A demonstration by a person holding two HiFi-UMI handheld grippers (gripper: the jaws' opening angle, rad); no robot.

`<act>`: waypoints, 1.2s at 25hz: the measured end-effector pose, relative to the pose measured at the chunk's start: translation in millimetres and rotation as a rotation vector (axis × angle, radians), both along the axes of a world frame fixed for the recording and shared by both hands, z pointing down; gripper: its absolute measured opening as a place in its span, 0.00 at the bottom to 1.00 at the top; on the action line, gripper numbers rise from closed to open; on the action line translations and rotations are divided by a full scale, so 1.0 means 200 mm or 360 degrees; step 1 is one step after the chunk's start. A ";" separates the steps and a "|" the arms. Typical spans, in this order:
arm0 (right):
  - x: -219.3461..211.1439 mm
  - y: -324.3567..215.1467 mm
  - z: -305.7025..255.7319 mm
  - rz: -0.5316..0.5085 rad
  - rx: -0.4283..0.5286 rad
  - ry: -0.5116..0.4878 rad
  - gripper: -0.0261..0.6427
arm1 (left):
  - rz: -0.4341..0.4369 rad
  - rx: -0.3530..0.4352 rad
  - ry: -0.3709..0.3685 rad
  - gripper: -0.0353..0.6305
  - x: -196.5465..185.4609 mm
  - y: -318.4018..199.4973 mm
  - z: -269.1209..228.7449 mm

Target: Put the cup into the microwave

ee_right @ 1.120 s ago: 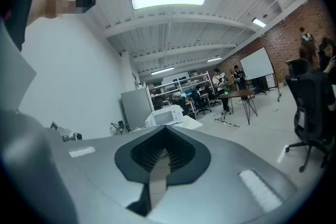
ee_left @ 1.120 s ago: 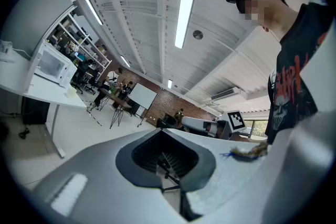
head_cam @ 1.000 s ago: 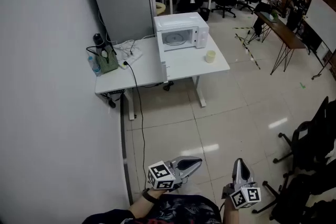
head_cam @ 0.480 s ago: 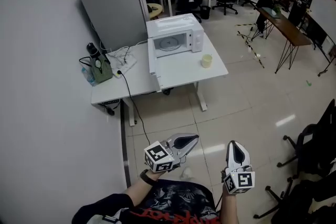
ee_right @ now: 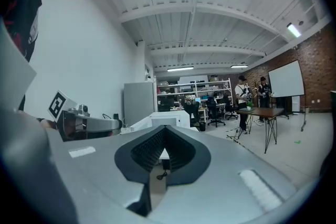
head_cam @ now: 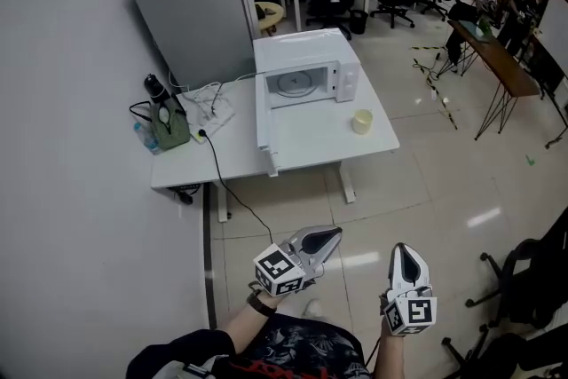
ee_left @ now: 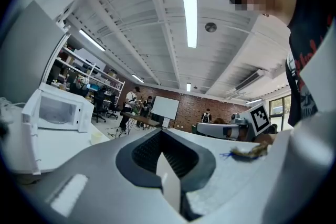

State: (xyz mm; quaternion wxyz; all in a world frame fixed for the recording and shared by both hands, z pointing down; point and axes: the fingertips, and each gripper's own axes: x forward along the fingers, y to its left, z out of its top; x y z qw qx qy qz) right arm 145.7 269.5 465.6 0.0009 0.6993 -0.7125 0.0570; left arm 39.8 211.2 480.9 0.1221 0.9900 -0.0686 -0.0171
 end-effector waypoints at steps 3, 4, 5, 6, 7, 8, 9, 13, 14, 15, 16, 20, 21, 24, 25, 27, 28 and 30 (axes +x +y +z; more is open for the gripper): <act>0.00 -0.20 0.02 0.0007 -0.0033 0.0001 0.04 | 0.0045 -0.0052 0.0013 0.06 0.01 -0.18 0.01; -0.01 -0.31 0.04 -0.0003 -0.0031 -0.0006 0.04 | 0.0058 -0.0039 0.0017 0.06 -0.01 -0.27 0.00; -0.01 -0.40 0.05 0.0001 -0.0032 -0.0006 0.04 | 0.0081 -0.0020 0.0026 0.06 -0.01 -0.35 -0.01; 0.00 -0.48 0.06 0.0017 -0.0037 0.0001 0.04 | 0.0109 0.0000 0.0031 0.06 0.01 -0.42 -0.01; 0.02 -0.56 0.06 0.0036 -0.0045 0.0009 0.04 | 0.0132 0.0019 0.0024 0.06 0.04 -0.49 0.00; 0.02 -0.63 0.07 0.0046 -0.0055 0.0015 0.04 | 0.0142 0.0035 0.0005 0.06 0.06 -0.56 0.02; 0.02 -0.71 0.07 0.0043 -0.0065 0.0019 0.04 | 0.0143 0.0042 -0.0017 0.06 0.06 -0.63 0.04; -0.05 -1.00 0.04 -0.0036 -0.0064 0.0026 0.04 | 0.0152 -0.0006 -0.0002 0.06 0.02 -0.87 0.04; -0.08 -1.07 0.04 -0.0068 -0.0063 0.0014 0.04 | 0.0151 -0.0014 0.0002 0.06 0.01 -0.94 0.05; -0.11 -1.13 0.04 -0.0102 -0.0068 -0.0005 0.04 | 0.0143 -0.0020 -0.0002 0.06 -0.01 -1.00 0.06; -0.14 -1.18 0.06 -0.0133 -0.0079 -0.0025 0.04 | 0.0130 -0.0031 -0.0008 0.06 -0.01 -1.06 0.09; -0.18 -1.31 0.16 -0.0189 -0.0189 -0.0005 0.04 | 0.0086 -0.0118 -0.0012 0.06 -0.03 -1.22 0.18; -0.18 -1.34 0.18 -0.0192 -0.0215 -0.0005 0.04 | 0.0087 -0.0133 -0.0012 0.06 -0.03 -1.24 0.19; -0.12 -1.46 0.21 -0.0192 -0.0278 -0.0043 0.04 | 0.0153 -0.0115 -0.0042 0.06 0.02 -1.29 0.23; -0.10 -1.51 0.21 -0.0205 -0.0300 -0.0052 0.04 | 0.0205 -0.0067 -0.0060 0.06 0.05 -1.30 0.23; -0.08 -1.61 0.22 -0.0255 -0.0331 -0.0053 0.04 | 0.0286 0.0068 -0.0092 0.06 0.09 -1.35 0.22; -0.05 -1.67 0.24 -0.0277 -0.0338 -0.0044 0.04 | 0.0294 0.0115 -0.0097 0.06 0.12 -1.41 0.20; 0.06 -1.79 0.30 -0.0285 -0.0343 -0.0018 0.04 | 0.0249 0.0128 -0.0084 0.06 0.20 -1.57 0.16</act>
